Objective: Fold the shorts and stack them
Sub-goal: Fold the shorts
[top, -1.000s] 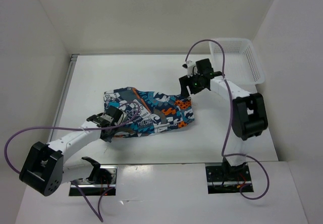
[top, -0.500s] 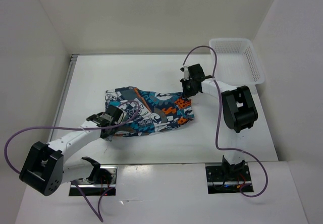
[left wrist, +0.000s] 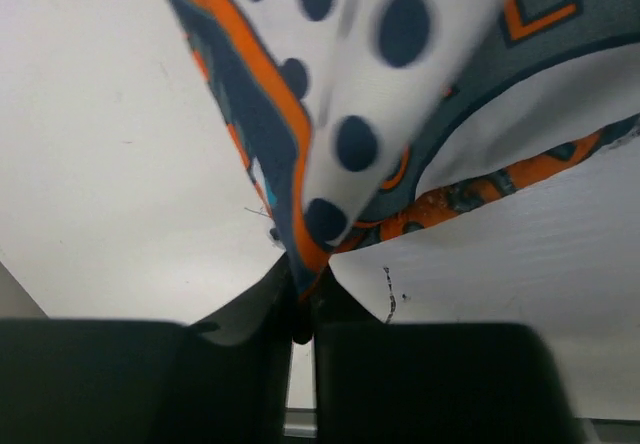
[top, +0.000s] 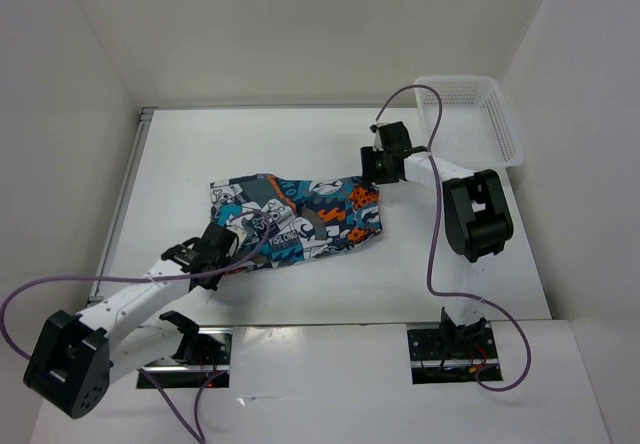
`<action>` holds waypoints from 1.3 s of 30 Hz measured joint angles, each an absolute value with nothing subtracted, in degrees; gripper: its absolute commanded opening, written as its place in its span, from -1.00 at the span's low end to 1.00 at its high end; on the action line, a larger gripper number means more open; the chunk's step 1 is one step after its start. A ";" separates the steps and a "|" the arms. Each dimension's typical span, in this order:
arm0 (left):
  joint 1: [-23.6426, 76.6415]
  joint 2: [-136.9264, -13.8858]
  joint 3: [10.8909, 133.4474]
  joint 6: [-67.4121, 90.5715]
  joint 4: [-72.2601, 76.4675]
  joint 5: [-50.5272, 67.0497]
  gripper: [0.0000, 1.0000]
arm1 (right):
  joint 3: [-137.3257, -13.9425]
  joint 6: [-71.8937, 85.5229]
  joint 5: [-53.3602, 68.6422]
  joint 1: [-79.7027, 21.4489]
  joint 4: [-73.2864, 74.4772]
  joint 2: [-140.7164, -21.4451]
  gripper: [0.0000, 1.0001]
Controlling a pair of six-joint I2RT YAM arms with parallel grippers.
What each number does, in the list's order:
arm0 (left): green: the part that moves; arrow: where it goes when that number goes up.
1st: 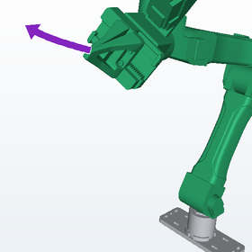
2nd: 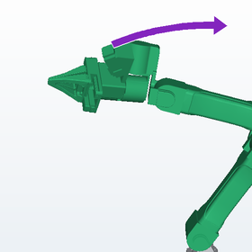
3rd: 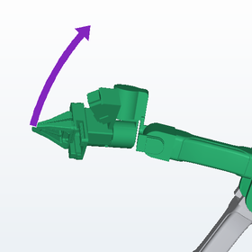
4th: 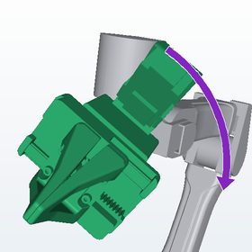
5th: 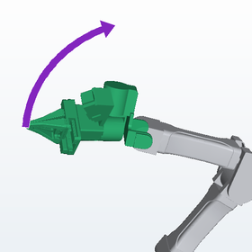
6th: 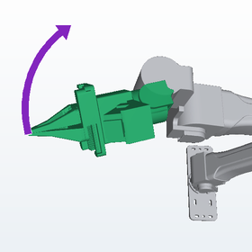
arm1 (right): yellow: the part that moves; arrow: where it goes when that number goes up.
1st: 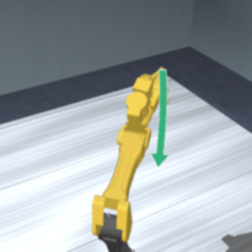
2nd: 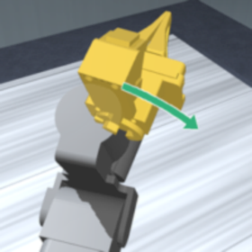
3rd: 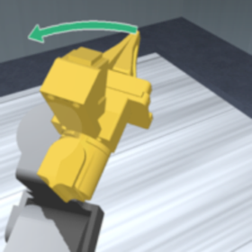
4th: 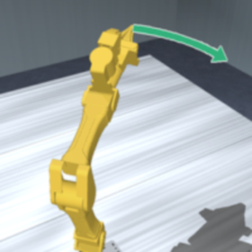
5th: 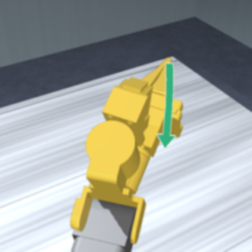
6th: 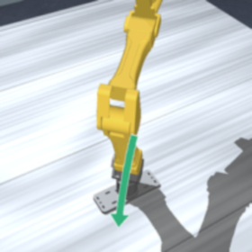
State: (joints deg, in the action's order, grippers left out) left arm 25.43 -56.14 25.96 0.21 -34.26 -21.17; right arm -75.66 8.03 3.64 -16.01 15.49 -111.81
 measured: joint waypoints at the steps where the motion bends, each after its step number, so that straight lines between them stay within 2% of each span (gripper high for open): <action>1: 25.43 -57.69 26.30 0.25 -34.26 -21.15 -0.32 | -75.66 7.09 4.60 -15.92 15.51 -111.77 0.67; 2: 25.43 -58.76 26.59 -0.10 -34.30 -21.06 0.08 | -75.66 6.52 5.37 -15.86 15.55 -111.68 0.77; 4: 25.43 -59.51 27.31 -0.10 -34.52 -20.78 0.34 | -75.64 4.34 6.59 -15.75 15.79 -111.22 0.87; 10: 24.45 -59.11 35.66 0.03 -37.74 -18.31 0.52 | -75.88 -1.37 8.14 -15.70 19.00 -104.20 0.89; 12: 22.13 -58.70 40.73 0.05 -38.26 -15.66 0.52 | -76.16 -3.33 8.60 -15.70 20.71 -100.71 0.86; 15: 16.80 -62.11 49.95 0.08 -38.81 -10.85 0.52 | -76.01 -5.74 9.72 -15.68 23.51 -95.88 0.69; 21: 4.05 -85.25 66.30 0.21 -36.29 -2.04 0.52 | -67.40 -8.01 13.19 -15.57 27.62 -89.38 0.60; 27: 0.58 -102.80 73.89 0.21 -36.14 0.05 0.52 | -57.93 -8.36 16.14 -15.59 30.79 -89.45 0.59; 36: 0.51 -111.04 77.41 0.19 -32.77 0.47 0.52 | -57.74 -8.80 18.70 -15.59 29.98 -92.66 0.64; 39: 0.51 -111.92 76.62 0.21 -32.01 0.91 0.28 | -57.74 -8.32 18.85 -15.59 29.28 -96.60 0.64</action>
State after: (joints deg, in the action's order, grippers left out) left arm 0.51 -111.92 76.62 0.21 -32.01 0.91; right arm -57.74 -8.32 18.85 -15.59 29.28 -96.60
